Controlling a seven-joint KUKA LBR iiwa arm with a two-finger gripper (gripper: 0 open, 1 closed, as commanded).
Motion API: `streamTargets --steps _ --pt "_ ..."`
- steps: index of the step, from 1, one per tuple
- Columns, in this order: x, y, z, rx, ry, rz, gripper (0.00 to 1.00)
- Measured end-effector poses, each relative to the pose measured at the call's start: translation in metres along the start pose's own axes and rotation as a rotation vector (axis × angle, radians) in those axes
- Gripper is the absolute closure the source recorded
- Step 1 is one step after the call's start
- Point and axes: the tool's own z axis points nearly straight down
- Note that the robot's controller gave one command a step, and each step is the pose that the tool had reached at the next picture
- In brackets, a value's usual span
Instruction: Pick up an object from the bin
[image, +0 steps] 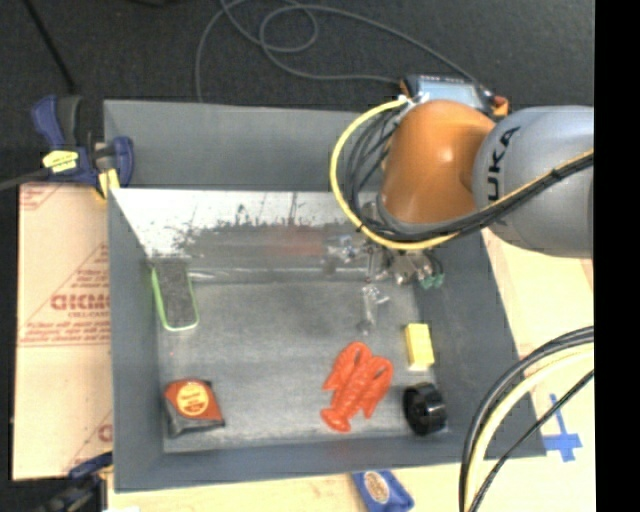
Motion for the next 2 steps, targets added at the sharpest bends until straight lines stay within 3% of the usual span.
streamTargets --steps 1,2 --pt "0.026 0.012 -0.019 -0.003 0.000 0.165 0.00" --pt "0.065 0.013 -0.004 0.000 -0.004 0.001 0.00"
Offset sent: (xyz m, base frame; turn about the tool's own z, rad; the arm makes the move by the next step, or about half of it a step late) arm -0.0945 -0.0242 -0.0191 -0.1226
